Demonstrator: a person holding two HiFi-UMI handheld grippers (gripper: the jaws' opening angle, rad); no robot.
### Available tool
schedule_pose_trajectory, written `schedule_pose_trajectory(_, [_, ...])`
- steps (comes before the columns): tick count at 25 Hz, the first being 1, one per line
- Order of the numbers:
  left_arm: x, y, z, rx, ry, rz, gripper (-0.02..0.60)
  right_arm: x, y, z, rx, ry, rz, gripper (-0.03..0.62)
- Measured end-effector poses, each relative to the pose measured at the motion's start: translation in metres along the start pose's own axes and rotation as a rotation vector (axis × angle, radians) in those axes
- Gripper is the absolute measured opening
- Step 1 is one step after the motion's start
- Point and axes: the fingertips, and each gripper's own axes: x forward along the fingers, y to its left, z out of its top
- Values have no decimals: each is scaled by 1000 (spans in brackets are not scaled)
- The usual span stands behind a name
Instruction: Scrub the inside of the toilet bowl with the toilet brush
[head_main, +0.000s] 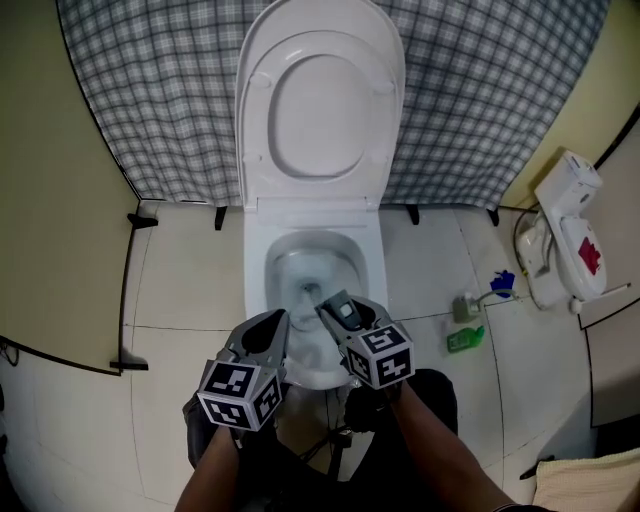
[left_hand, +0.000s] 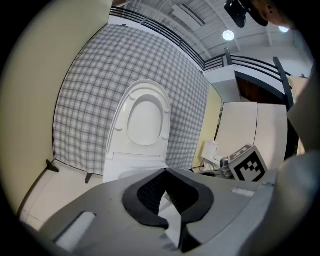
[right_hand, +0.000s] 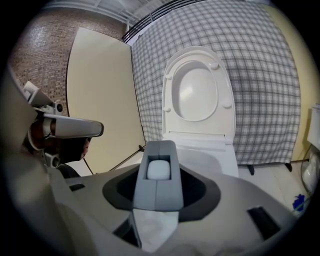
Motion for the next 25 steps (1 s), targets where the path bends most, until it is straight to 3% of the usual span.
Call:
schedule_pose_trajectory(9, [-27,-21,9,7,-44,-13,9,-83,33,-12,58,60,35,204])
schedule_pose_trajectory(14, [-32,-33,4,3,-43,-23,9,-110,31,-16,24,113,3,204])
schedule_pose_trajectory(25, [-15,-27,-16,-7,9,-22,9,-58,7,-29,31,134,-38,204])
